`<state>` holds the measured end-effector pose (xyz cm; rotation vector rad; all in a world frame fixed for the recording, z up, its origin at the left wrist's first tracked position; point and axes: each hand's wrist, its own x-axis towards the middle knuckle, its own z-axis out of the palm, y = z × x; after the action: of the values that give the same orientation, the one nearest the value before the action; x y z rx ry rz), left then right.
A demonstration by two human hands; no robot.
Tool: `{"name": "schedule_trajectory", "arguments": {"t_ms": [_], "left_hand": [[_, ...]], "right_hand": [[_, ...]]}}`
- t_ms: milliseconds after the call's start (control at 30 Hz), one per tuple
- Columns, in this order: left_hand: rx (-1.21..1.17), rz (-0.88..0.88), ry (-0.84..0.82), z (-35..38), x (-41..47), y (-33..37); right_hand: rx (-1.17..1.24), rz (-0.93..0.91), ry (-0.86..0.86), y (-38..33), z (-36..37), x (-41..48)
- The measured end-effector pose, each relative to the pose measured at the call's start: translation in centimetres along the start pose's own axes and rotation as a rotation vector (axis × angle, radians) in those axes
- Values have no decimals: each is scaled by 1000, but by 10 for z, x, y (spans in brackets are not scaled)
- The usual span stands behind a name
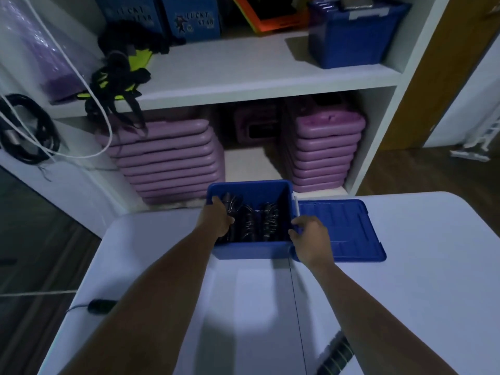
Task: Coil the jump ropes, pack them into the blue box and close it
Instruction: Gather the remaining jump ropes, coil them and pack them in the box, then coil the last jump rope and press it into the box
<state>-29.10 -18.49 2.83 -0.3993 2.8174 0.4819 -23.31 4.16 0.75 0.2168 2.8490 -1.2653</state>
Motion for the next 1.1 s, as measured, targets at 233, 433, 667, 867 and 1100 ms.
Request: {"name": "schedule_trajectory", "arguments": {"t_ms": [233, 433, 667, 867, 1100], "left_hand": [[380, 41, 44, 21, -1, -1], [315, 0, -71, 31, 7, -3], [132, -20, -182, 25, 9, -8], [-249, 215, 141, 14, -27, -41], [-258, 387, 289, -4, -84, -130]], "right_hand": [[41, -80, 132, 10, 9, -13], [-21, -117, 210, 14, 18, -18], [-65, -145, 104, 16, 7, -32], [-250, -134, -14, 30, -12, -73], [-730, -78, -353, 50, -6, -146]]}}
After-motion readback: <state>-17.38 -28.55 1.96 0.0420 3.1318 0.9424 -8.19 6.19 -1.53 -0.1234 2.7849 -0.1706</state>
